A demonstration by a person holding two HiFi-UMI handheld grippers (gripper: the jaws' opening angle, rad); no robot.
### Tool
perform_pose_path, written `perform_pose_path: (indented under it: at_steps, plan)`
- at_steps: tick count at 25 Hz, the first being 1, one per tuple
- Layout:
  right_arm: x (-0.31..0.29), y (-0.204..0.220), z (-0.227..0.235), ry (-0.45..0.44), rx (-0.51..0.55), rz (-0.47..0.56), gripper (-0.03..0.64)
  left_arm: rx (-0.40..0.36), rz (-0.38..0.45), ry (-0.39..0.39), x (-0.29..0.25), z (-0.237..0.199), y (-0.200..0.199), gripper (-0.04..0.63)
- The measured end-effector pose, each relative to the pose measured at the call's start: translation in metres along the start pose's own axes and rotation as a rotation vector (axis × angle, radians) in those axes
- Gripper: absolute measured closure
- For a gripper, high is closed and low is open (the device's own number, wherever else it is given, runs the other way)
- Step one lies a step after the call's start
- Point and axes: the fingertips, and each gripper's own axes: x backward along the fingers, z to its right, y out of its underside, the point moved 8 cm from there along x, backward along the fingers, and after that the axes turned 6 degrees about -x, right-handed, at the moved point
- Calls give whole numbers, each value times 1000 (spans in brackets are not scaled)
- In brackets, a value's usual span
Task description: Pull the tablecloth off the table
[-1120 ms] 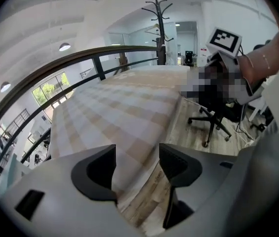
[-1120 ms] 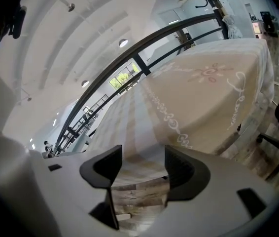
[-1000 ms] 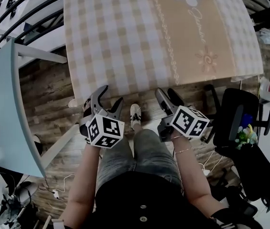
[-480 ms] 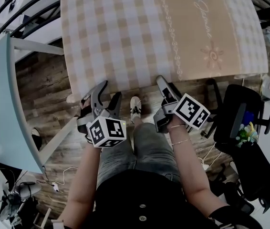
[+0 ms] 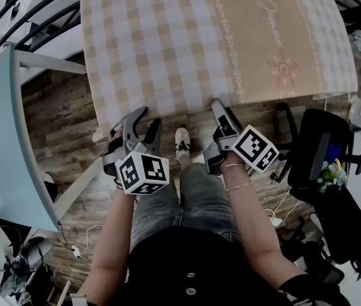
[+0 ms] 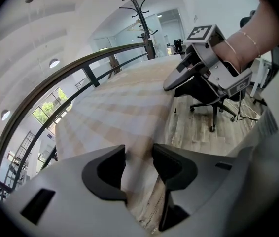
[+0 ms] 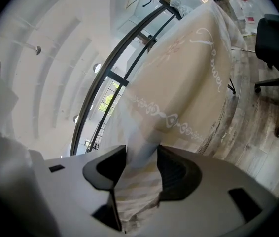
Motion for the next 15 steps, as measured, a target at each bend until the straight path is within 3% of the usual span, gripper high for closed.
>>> perform_pose_path:
  at_steps: [4,8,15]
  plan:
    - [3,3,-5,-26,-6,21,453,16,24,22,4,-6,0,465]
    - [5,4,-15,-51,39,41,573,0,43,59,7,-11,-3,549]
    - [9,4,-26,-33,77,58,588,27,54,157,5,-19,-3,571]
